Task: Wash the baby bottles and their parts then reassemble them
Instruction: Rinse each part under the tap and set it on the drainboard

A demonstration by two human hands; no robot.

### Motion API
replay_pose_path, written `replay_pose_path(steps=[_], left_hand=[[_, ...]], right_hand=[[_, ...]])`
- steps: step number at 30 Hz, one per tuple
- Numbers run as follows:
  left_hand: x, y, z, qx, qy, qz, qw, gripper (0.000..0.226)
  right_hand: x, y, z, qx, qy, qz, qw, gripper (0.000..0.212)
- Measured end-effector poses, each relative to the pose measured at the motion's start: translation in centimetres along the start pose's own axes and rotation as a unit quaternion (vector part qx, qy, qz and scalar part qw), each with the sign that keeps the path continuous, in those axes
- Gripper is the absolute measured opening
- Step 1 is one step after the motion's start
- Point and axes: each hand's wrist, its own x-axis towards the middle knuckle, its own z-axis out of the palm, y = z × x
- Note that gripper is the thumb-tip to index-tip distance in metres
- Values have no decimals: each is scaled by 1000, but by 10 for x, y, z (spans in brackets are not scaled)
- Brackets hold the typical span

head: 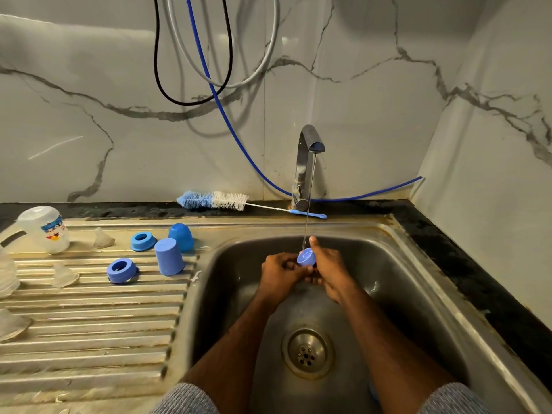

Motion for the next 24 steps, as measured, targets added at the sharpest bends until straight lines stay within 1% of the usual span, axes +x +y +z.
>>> replay_pose_path(steps=[4,8,12,14,19,21,24], left_hand=[[-1,0,-1,12,3,-19,1000,16],[-1,-1,-2,32,29,-27,999,27],[-2,0,-6,40,67,-2,997,25],[-3,3,-7,24,76,22,997,24],[-2,10,-7,6,79,40,996,43],[-2,9,-7,17,84,43,995,47],[0,5,-7,29,93,50,994,45]], right_hand=[[-5,-1,-1,-25,9,12,1000,46],[-6,2,-1,-31,4,21,999,48],[-6,2,3,-16,-1,27,1000,44],[-5,2,4,-9,0,28,1000,41],[-7,8,9,-16,-5,31,999,37],[-8,7,12,-11,-11,28,999,34],[-7,7,12,12,-11,14,1000,34]])
